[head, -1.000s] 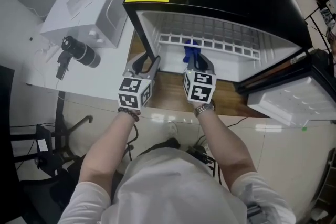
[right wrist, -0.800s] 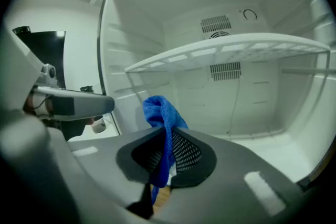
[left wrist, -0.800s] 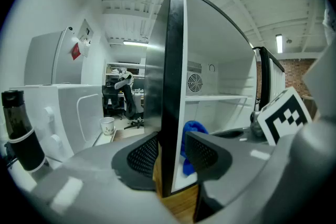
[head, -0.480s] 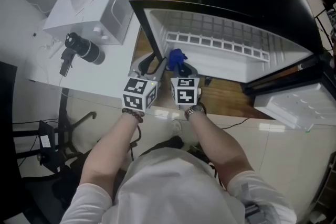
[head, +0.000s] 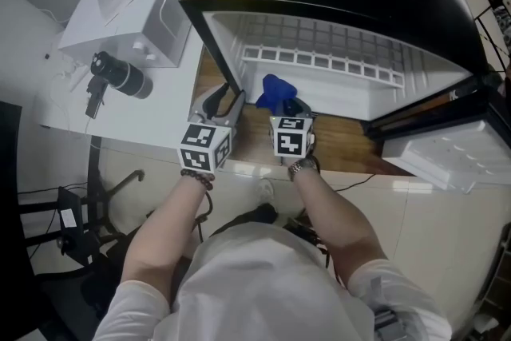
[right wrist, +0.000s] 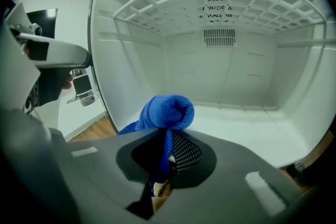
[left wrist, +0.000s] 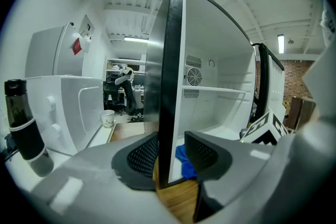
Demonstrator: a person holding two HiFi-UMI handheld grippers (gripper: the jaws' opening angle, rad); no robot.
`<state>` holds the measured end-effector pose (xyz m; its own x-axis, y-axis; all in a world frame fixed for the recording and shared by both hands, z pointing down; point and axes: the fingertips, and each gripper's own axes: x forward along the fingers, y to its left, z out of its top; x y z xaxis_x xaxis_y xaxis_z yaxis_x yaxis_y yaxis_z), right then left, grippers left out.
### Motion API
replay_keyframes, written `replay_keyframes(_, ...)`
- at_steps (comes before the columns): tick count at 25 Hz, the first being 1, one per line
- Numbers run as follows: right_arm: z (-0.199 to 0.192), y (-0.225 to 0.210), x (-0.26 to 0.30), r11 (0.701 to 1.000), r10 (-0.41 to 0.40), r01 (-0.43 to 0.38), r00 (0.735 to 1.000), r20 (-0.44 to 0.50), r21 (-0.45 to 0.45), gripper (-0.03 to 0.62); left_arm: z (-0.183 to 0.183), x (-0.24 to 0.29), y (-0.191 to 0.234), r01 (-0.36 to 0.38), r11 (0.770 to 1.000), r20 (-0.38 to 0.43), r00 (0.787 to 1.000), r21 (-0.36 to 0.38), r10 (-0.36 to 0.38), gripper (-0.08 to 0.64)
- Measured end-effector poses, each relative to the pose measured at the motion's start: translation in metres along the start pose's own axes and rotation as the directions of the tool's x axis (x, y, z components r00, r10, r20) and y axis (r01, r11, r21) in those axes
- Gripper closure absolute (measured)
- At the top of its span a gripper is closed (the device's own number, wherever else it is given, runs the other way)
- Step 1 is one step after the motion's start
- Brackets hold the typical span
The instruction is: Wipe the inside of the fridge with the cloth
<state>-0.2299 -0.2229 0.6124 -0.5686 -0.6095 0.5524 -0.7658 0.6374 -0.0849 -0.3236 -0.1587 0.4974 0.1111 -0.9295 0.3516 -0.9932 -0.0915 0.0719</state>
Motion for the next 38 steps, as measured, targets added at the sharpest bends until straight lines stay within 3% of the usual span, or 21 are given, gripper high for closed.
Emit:
replay_keyframes(10,-0.009,-0.053,-0.017,0.997,-0.075,0.075,0.997,-0.002,0.03,0.563,0.001,-0.012,-0.017,-0.001,1.0,0.028,1.0,-0.012,0.001,0.421)
replay_keyframes(16,-0.014,-0.098,-0.033,0.987,-0.15,0.15,0.989,-0.005,0.061,0.563,-0.005,-0.005,-0.042,0.04,0.999,0.019,0.999,-0.013,-0.04,0.422)
replay_keyframes(27,-0.027,-0.173,-0.065,0.953,-0.281,0.282,0.959,-0.029,0.115,0.564,0.003,0.016,-0.087,0.123,0.992,0.013,0.992,0.026,-0.124,0.422)
replay_keyframes(38,-0.034,-0.207,-0.083,0.914,-0.374,0.379,0.925,-0.065,0.141,0.563,0.009,0.027,-0.112,0.169,0.984,-0.001,0.986,0.059,-0.169,0.422)
